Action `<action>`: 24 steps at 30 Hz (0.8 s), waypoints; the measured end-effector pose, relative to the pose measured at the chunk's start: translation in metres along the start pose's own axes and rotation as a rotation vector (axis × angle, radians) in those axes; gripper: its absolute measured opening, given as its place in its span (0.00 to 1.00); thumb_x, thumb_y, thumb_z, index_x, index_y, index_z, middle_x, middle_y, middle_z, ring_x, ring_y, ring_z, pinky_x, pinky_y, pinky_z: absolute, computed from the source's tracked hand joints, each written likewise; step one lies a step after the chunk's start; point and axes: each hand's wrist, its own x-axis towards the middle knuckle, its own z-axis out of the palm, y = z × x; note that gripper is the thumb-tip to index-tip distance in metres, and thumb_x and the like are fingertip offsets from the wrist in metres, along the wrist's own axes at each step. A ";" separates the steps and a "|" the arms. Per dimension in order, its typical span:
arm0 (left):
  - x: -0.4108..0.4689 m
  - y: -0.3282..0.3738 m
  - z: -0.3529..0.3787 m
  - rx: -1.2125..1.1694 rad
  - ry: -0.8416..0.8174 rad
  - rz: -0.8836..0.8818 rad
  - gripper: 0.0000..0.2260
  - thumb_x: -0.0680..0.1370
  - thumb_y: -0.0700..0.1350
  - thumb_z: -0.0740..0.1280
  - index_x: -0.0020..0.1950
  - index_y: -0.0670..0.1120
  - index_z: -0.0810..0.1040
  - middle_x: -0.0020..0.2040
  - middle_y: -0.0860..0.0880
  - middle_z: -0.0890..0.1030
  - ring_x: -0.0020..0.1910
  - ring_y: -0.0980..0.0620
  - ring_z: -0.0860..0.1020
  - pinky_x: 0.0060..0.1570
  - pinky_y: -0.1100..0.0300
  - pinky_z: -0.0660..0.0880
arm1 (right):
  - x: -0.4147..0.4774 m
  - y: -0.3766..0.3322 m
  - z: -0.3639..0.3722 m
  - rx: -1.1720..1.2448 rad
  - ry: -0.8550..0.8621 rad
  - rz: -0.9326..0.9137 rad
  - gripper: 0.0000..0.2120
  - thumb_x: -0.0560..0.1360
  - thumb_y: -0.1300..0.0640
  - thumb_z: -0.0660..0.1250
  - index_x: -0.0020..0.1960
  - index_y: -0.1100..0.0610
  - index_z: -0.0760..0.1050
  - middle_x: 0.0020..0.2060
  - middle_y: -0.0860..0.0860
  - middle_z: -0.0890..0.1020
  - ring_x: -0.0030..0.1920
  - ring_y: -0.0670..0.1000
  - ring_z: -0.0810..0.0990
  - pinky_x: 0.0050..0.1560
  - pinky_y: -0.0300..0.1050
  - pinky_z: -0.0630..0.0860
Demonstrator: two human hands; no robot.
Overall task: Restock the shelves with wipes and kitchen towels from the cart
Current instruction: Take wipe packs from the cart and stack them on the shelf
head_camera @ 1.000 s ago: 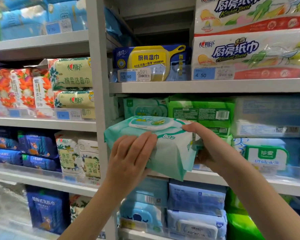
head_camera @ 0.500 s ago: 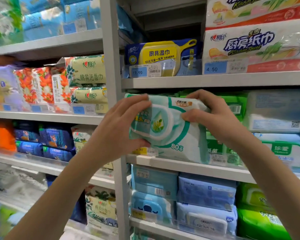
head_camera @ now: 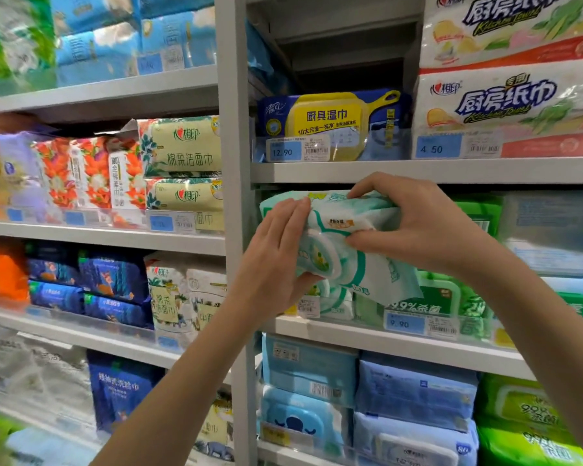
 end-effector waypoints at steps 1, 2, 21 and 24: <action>0.000 -0.002 0.004 -0.017 0.019 -0.007 0.36 0.72 0.56 0.68 0.72 0.40 0.58 0.68 0.42 0.65 0.68 0.39 0.68 0.65 0.43 0.70 | 0.002 0.002 0.000 -0.007 -0.006 -0.002 0.24 0.63 0.42 0.70 0.58 0.48 0.74 0.48 0.46 0.79 0.45 0.47 0.78 0.44 0.47 0.78; 0.000 -0.005 0.008 -0.032 0.038 -0.018 0.35 0.72 0.55 0.69 0.72 0.40 0.59 0.67 0.42 0.65 0.67 0.40 0.67 0.65 0.44 0.70 | 0.002 0.006 0.001 0.019 -0.008 0.003 0.26 0.63 0.41 0.70 0.59 0.47 0.74 0.49 0.44 0.79 0.46 0.46 0.78 0.45 0.46 0.79; 0.005 -0.043 0.031 0.425 -0.067 -0.122 0.35 0.64 0.39 0.76 0.68 0.36 0.67 0.60 0.38 0.75 0.61 0.38 0.73 0.67 0.44 0.66 | -0.005 0.091 0.042 -0.771 0.128 -0.025 0.47 0.56 0.39 0.80 0.71 0.53 0.69 0.63 0.58 0.75 0.63 0.62 0.72 0.64 0.63 0.67; 0.011 -0.042 0.030 0.492 -0.105 -0.116 0.36 0.63 0.40 0.77 0.69 0.35 0.67 0.58 0.39 0.76 0.59 0.38 0.74 0.68 0.43 0.65 | -0.004 0.094 0.049 -0.824 0.156 -0.026 0.53 0.51 0.41 0.82 0.72 0.53 0.67 0.62 0.59 0.74 0.63 0.63 0.70 0.63 0.66 0.66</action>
